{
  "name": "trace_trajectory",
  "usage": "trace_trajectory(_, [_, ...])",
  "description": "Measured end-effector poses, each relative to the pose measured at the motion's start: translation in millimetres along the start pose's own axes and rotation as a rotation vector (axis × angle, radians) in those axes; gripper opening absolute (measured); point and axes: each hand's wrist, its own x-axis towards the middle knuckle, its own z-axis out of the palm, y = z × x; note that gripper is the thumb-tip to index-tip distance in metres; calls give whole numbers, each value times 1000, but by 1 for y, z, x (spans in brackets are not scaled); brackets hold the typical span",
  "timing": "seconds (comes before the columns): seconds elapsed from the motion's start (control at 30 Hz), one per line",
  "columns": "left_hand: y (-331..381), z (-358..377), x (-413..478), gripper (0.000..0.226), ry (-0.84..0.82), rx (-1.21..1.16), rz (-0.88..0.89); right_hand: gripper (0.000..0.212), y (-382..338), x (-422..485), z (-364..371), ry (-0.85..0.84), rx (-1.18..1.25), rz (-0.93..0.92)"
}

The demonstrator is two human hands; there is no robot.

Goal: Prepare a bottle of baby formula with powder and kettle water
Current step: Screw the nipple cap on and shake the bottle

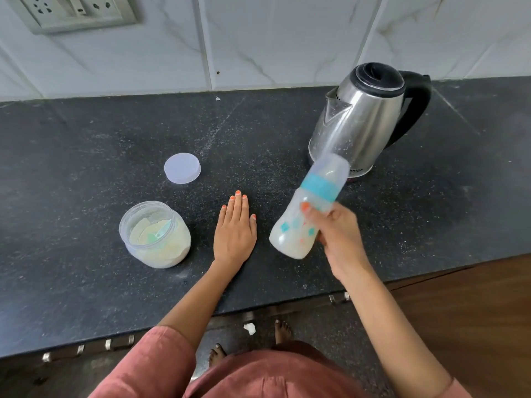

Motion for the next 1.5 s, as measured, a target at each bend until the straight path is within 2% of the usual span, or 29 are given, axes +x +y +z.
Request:
trace_trajectory(0.1, [1, 0, 0, 64, -1, 2, -2, 17, -10, 14, 1, 189, 418, 12])
trace_trajectory(0.13, [1, 1, 0, 66, -2, 3, 1, 17, -9, 15, 3, 210, 453, 9])
trace_trajectory(0.2, [0, 0, 0, 68, -10, 1, 3, 9, -3, 8, 8, 134, 292, 26])
trace_trajectory(0.3, [-1, 0, 0, 64, -15, -3, 0, 12, 2, -7, 9, -49, -60, 47])
trace_trajectory(0.33, [0, 0, 1, 60, -14, -6, -4, 12, 2, -5, 6, -33, -42, 32])
trace_trajectory(0.4, [0, 0, 1, 52, -9, -9, -7, 9, -5, 2, 4, 75, 208, 31])
trace_trajectory(0.47, [1, -1, 0, 51, -7, -15, -4, 19, -7, 12, 2, 193, 450, 14])
trace_trajectory(0.5, [1, -2, 0, 51, -9, -14, -3, 20, -7, 12, 3, 206, 467, 13])
trace_trajectory(0.53, [1, -1, 0, 51, -12, -10, -2, 18, -4, 9, 5, 185, 406, 25])
trace_trajectory(0.6, [-1, 0, 1, 52, -23, 0, -3, 8, 1, -3, 8, 48, 132, 68])
trace_trajectory(0.67, [-1, 0, 1, 52, -31, 12, -5, 10, 3, -9, 5, -37, -30, 80])
trace_trajectory(0.7, [-1, 1, 1, 52, -28, 14, -4, 11, 2, -7, 2, -23, 11, 65])
trace_trajectory(0.8, [0, 0, 0, 53, -9, 9, 2, 20, -10, 8, -3, 151, 400, 33])
trace_trajectory(0.83, [0, 0, 0, 54, -9, 8, 2, 21, -10, 12, -4, 200, 461, 13])
trace_trajectory(0.9, [0, 0, 0, 56, -9, 2, 2, 17, -7, 9, -1, 168, 370, 15])
trace_trajectory(0.97, [0, 0, 1, 53, -8, -10, 1, 11, -2, -2, 3, 19, 110, 38])
trace_trajectory(1.03, [0, 1, 1, 51, -9, -10, 1, 14, -1, -7, 1, -50, -4, 27])
trace_trajectory(1.1, [0, 1, 1, 56, 0, -5, -4, 17, -7, 1, -2, 33, 143, 14])
trace_trajectory(1.2, [0, 1, 0, 70, 7, 2, 6, 34, -11, 15, -3, 203, 484, 8])
trace_trajectory(1.23, [0, 2, 0, 69, 0, 3, 7, 32, -8, 13, -1, 201, 468, 16])
trace_trajectory(1.3, [0, 2, 1, 68, 1, -1, 4, 21, 2, 1, 5, 84, 261, 60])
trace_trajectory(1.37, [0, 2, 2, 66, -3, 8, 4, 23, 8, -12, 7, -70, 10, 94])
trace_trajectory(1.4, [-1, 2, 1, 65, -12, 16, 4, 24, 9, -14, 5, -87, -38, 88])
trace_trajectory(1.43, [-1, 3, 1, 65, -12, 16, 5, 20, 7, -11, 3, -63, -6, 73])
trace_trajectory(1.5, [-1, 2, 1, 71, 0, 5, 5, 8, -2, -1, 1, 62, 247, 59])
